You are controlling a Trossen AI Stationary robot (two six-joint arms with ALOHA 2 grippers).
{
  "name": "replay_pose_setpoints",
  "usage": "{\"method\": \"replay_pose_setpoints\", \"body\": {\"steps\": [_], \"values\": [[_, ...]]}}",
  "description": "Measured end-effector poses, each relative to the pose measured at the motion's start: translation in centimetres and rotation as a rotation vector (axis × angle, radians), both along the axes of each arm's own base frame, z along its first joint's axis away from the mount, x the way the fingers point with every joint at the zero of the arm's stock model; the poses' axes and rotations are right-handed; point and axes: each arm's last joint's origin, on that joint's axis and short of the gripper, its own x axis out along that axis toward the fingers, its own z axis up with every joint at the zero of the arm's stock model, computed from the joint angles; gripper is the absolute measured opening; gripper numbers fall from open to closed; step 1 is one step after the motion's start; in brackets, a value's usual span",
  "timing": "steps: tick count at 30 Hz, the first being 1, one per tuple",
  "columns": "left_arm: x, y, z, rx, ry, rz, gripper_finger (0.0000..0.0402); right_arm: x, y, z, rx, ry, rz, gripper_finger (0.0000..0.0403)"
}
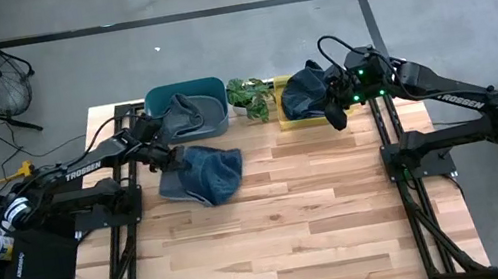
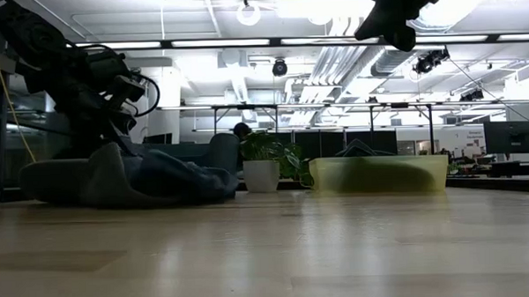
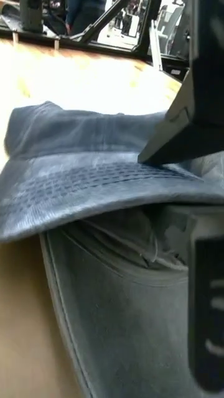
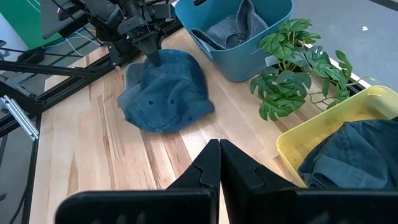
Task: Pick & Place hat
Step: Put the blue cap into the yellow bin
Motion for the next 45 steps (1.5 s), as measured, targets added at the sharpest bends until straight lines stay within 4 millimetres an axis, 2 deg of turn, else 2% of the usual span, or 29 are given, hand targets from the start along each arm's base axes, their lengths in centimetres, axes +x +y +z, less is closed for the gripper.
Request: {"method": "replay_pose_setpoints", "body": {"steps": [6, 20, 40, 45], "values": [[0.1, -0.1, 0.2, -0.017, -0.04, -0.035, 0.0013, 0.0, -0.1, 0.0, -0.01, 0.005, -0.017, 0.0], [0.2, -0.2, 1.1, -0.044, -0.137, -0.06, 0.0007, 0.0, -0.1, 0.0, -0.008, 0.005, -0.02, 0.0], [0.4, -0.3, 8.1, 0.078, -0.38, -0.118, 0.0006, 0.0, -0.1, 0.0, -0.008, 0.009, -0.051, 0.0], [1.0, -0.8, 9.6, 0.143, -0.434, -0.188, 0.0006, 0.0, -0.1, 0.0, -0.008, 0.009, -0.051, 0.0]]}}
